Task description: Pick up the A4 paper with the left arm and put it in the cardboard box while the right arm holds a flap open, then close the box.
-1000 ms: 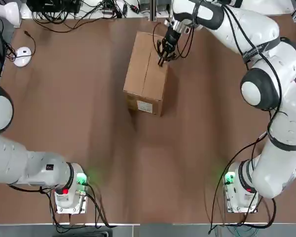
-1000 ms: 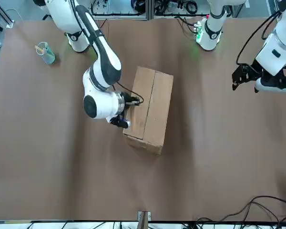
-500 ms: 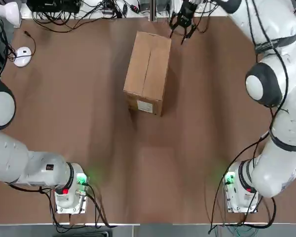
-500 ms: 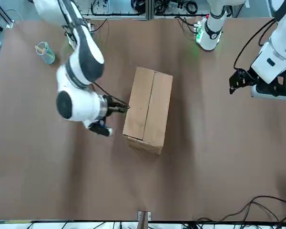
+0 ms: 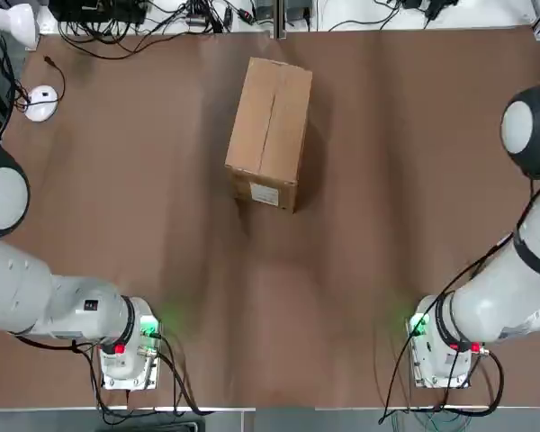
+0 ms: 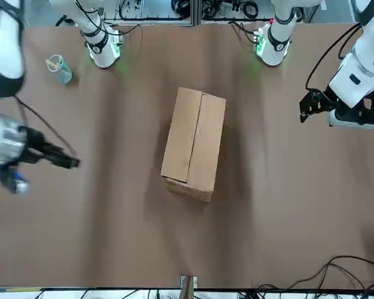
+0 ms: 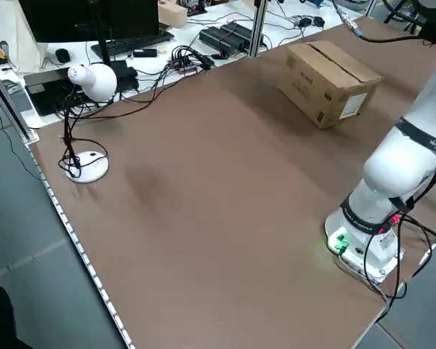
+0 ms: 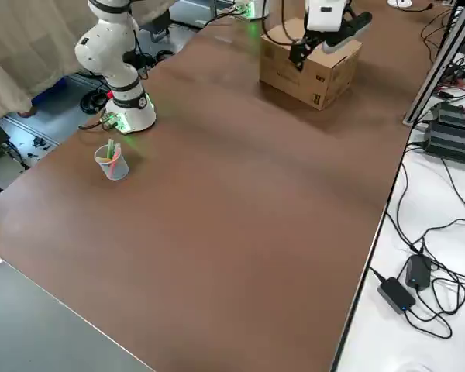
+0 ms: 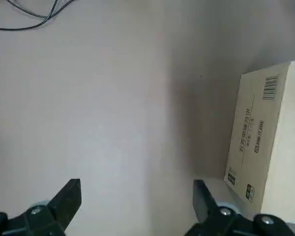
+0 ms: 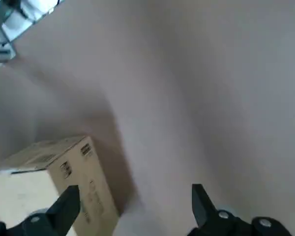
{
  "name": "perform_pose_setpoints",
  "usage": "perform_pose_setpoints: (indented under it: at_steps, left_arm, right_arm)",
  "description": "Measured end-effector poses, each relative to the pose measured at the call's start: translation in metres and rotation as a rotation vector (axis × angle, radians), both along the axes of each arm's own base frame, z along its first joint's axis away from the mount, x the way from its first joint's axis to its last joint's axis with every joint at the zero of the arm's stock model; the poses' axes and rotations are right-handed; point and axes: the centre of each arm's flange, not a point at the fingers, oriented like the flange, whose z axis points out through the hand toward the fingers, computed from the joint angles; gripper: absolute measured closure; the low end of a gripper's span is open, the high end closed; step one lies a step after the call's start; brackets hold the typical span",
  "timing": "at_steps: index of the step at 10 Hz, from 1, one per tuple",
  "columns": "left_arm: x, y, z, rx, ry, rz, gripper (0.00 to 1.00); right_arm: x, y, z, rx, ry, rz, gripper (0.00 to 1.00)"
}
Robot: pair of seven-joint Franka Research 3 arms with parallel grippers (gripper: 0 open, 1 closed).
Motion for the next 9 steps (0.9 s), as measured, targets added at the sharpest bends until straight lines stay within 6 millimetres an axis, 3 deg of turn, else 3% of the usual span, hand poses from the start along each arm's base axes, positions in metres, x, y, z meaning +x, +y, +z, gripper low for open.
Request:
perform_pose_setpoints:
  at_steps: [2,4,9]
  left_arm:
    - [0.000,0.000,0.000,0.000,-0.001,0.000,0.00]
    - [0.000,0.000,0.001,0.000,-0.001,0.000,0.00]
    - [0.001,0.001,0.002,-0.001,-0.004,0.002,0.00]
  right_arm:
    - [-0.009,-0.058,0.027,-0.142,-0.060,0.019,0.00]
    - [-0.014,-0.091,0.051,-0.270,-0.129,0.007,0.00]
    - [-0.019,-0.084,0.070,-0.279,-0.192,0.134,0.00]
